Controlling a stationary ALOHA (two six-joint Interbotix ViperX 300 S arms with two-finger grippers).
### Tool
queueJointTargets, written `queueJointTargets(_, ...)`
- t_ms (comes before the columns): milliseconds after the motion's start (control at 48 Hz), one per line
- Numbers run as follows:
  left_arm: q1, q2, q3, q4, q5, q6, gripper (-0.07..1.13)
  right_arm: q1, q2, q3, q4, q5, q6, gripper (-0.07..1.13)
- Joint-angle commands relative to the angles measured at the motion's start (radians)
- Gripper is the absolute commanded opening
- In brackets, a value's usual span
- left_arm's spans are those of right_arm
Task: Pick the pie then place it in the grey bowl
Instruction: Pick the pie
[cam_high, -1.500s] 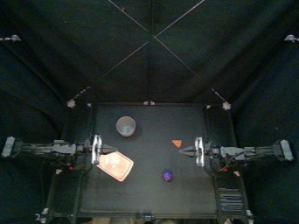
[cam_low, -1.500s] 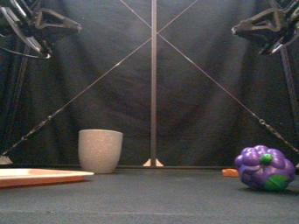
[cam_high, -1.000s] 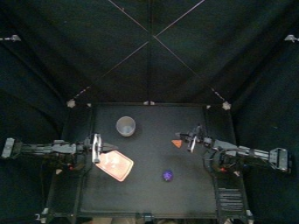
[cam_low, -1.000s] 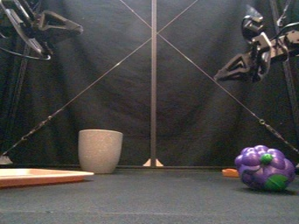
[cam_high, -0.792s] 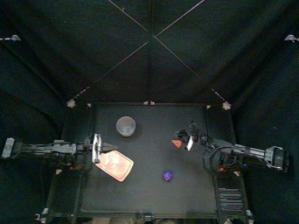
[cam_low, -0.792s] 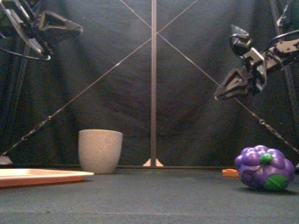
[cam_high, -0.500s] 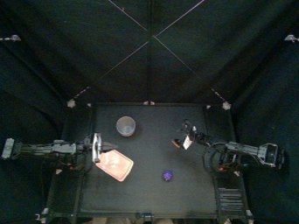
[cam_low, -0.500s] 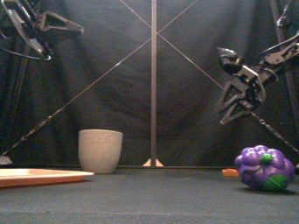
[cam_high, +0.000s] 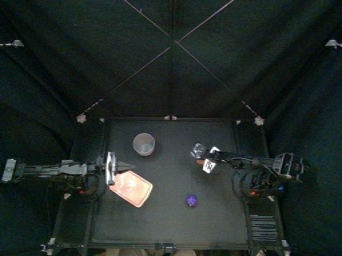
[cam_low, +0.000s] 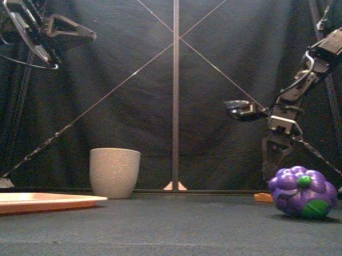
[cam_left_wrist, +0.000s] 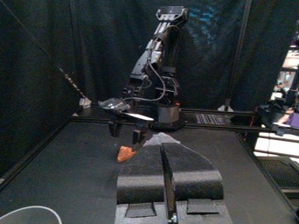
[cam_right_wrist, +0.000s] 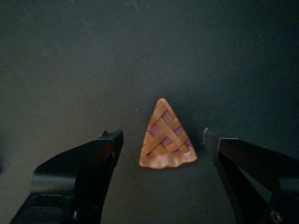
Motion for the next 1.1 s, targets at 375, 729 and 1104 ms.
queueJointTargets(375, 0.012, 0.006, -0.008, -0.002, -0.009, 0.002, 0.00, -0.026, 0.100, -0.075, -0.023, 0.095, -0.003, 1.05)
queueJointTargets(729, 0.012, 0.005, -0.003, -0.002, -0.009, 0.002, 0.00, -0.023, 0.118, -0.071, -0.017, 0.098, 0.006, 1.04)
queueJointTargets(1104, 0.015, 0.005, -0.006, -0.002, -0.009, 0.002, 0.00, -0.018, 0.120, -0.069, 0.002, 0.112, 0.006, 0.77)
